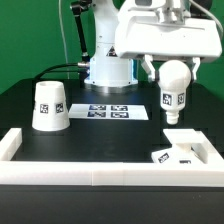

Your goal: Assemble lamp

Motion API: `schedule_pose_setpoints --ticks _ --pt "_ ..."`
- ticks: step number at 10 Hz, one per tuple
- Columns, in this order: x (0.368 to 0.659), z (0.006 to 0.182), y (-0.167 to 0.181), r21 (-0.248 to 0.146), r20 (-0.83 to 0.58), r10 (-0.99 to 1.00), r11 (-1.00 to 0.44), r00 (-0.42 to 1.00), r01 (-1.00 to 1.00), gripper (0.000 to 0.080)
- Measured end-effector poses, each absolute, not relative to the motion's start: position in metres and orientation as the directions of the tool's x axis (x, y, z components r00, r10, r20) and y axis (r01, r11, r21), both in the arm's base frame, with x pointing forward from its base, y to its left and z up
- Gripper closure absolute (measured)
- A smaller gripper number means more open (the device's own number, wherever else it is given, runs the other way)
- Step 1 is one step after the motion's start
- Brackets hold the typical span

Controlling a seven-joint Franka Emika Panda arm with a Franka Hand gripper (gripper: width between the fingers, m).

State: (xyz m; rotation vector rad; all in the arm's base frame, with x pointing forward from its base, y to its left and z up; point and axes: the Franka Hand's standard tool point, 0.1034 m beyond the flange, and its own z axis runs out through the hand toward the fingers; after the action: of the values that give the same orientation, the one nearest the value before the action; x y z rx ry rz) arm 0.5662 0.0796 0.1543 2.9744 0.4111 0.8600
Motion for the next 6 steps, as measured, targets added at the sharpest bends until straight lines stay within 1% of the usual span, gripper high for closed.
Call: schedule_pose_setpoints --ticks 4,5,6 --pt "0.566 0.152 0.080 0.091 0.520 0.259 -0.964 0.814 0.249 0.0222" --pt "0.575 0.158 0.077 0.106 0.516 0.284 -0.957 0.808 0.269 0.0222" --pt "0.591 0.167 0.077 0.106 0.522 0.283 -0.958 0.805 0.268 0.0222"
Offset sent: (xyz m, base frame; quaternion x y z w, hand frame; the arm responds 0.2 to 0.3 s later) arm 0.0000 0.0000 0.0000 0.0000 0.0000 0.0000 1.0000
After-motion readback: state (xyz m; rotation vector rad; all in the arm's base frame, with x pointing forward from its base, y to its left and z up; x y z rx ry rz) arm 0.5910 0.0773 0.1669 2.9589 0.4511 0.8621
